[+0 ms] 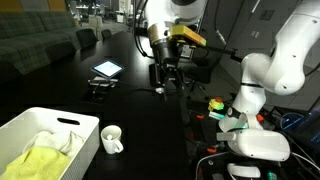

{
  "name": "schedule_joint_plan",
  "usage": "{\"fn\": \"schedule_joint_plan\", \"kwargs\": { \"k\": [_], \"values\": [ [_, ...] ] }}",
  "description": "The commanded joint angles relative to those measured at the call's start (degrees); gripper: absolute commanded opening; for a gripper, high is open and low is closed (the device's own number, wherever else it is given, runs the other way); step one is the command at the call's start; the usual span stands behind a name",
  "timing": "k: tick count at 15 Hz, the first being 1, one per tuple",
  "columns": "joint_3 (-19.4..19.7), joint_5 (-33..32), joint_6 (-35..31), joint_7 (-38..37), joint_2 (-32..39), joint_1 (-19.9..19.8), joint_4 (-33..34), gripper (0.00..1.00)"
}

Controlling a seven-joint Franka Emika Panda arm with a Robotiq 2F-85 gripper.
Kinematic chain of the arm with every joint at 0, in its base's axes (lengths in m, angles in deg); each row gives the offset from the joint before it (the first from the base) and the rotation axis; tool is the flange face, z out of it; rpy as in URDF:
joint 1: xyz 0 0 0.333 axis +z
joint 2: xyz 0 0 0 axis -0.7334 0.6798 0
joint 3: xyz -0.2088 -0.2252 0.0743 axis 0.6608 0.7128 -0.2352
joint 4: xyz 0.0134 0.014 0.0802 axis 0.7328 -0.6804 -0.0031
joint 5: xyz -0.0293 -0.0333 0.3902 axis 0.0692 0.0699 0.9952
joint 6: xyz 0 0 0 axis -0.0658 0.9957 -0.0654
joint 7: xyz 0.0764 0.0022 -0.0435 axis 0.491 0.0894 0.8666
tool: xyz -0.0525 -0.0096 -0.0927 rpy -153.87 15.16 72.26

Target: Pick up the towels and put them in the container. Pick up the pen and the small tape and put them in the cup.

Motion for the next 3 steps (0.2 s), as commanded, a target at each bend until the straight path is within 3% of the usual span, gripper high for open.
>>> {"fn": "schedule_joint_plan", "kwargs": {
  "k": [1, 3],
  "values": [
    [-2.03, -0.99, 0.09, -0.42, -2.57, -0.38, -1.85, 1.00],
    [-3.30, -1.63, -0.54, -0.98, -6.09, 0.09, -4.56, 1.00]
  ]
}}
